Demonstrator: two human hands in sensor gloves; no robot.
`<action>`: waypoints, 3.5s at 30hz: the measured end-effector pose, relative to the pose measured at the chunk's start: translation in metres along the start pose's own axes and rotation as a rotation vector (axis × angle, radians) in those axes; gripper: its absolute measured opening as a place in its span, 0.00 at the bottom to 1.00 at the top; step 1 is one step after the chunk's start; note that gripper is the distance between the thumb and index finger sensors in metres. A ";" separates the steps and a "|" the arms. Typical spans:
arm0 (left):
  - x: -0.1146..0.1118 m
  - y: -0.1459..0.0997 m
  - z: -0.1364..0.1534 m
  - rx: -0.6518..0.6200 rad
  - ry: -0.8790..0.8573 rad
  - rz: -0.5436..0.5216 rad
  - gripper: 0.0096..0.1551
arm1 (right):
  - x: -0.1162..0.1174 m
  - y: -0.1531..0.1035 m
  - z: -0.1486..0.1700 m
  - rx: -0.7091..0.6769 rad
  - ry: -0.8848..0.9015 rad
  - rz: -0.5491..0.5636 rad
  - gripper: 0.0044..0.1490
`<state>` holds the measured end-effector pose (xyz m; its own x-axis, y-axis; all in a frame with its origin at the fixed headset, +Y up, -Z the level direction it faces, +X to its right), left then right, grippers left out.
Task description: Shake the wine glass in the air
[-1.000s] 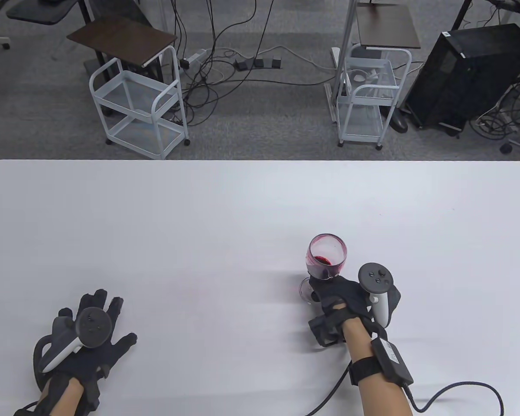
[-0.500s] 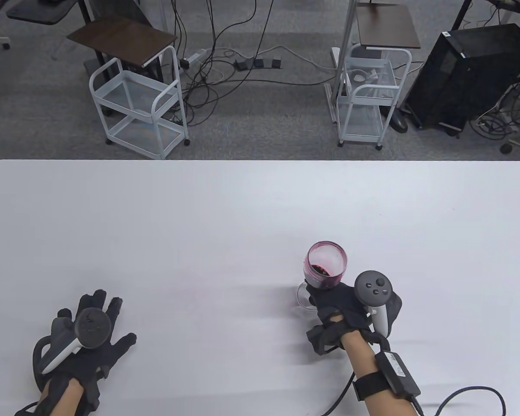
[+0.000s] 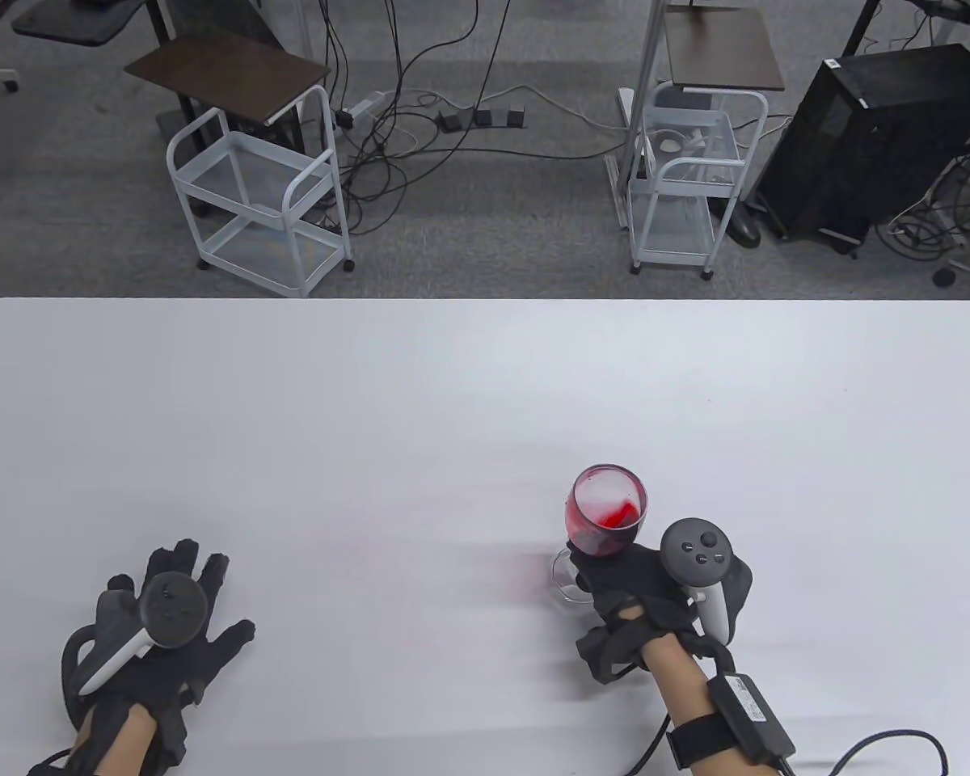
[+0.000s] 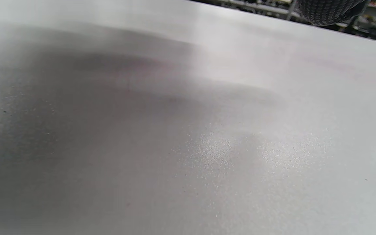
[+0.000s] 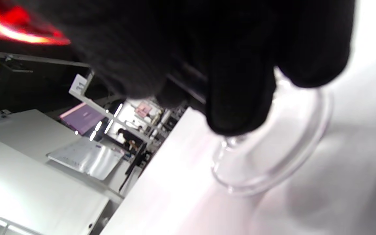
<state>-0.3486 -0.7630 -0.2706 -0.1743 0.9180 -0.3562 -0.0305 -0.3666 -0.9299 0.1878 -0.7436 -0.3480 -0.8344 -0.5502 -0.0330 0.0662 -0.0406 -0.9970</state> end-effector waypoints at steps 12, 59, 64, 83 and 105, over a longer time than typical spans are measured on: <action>0.001 -0.001 -0.001 -0.008 -0.005 -0.011 0.54 | 0.011 -0.007 -0.008 -0.059 -0.011 -0.027 0.26; 0.004 -0.004 -0.010 -0.005 0.084 -0.056 0.54 | 0.015 -0.016 -0.019 -0.170 -0.039 -0.007 0.26; 0.003 -0.003 -0.009 -0.001 0.074 -0.051 0.54 | 0.010 -0.012 -0.015 -0.117 -0.082 0.045 0.26; 0.004 -0.002 -0.009 -0.001 0.075 -0.048 0.54 | 0.013 -0.015 -0.018 -0.131 -0.108 0.046 0.26; 0.003 -0.002 -0.007 -0.002 0.066 -0.039 0.54 | 0.018 -0.015 -0.015 -0.114 -0.068 0.015 0.26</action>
<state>-0.3420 -0.7585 -0.2701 -0.1081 0.9394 -0.3253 -0.0336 -0.3305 -0.9432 0.1631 -0.7402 -0.3352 -0.7947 -0.6051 -0.0475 0.0132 0.0610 -0.9980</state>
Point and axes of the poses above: the tracker on the back of each hand, its own z axis roughly to the little-finger side, its own y axis roughly from the wrist to the fingertips, x = y × z, the point moved 3 cm from there along y, roughly from the wrist to the fingertips, and after that the axes turned 1 degree about -x, right-handed, at the moved point
